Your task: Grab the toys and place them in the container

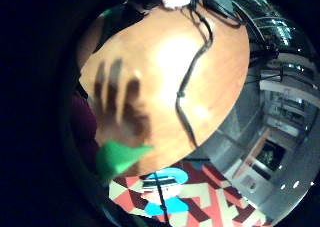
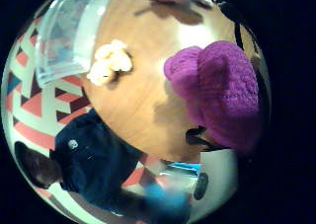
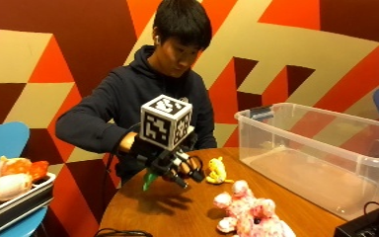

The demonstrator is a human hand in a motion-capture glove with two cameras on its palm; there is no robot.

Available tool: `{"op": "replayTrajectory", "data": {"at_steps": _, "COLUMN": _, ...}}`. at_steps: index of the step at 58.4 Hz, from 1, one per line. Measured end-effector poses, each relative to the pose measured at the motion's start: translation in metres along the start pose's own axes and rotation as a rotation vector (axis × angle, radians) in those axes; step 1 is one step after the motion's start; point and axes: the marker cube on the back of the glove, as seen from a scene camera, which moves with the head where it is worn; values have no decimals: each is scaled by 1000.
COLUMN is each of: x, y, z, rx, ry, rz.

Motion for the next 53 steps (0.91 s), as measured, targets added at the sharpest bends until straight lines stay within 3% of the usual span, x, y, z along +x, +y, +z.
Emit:
{"op": "replayTrajectory", "data": {"at_steps": 22, "x": -111, "y": 14, "z": -141, "rx": 394, "ry": -149, "rz": -207}}
{"op": "replayTrajectory", "data": {"at_steps": 42, "x": -194, "y": -67, "z": -179, "rx": 618, "ry": -368, "rz": -253}}
{"op": "replayTrajectory", "data": {"at_steps": 46, "x": -215, "y": -87, "z": -173, "rx": 617, "ry": -437, "rz": -282}}
{"op": "replayTrajectory", "data": {"at_steps": 53, "x": -255, "y": -118, "z": -150, "rx": 480, "ry": -529, "rz": -315}}
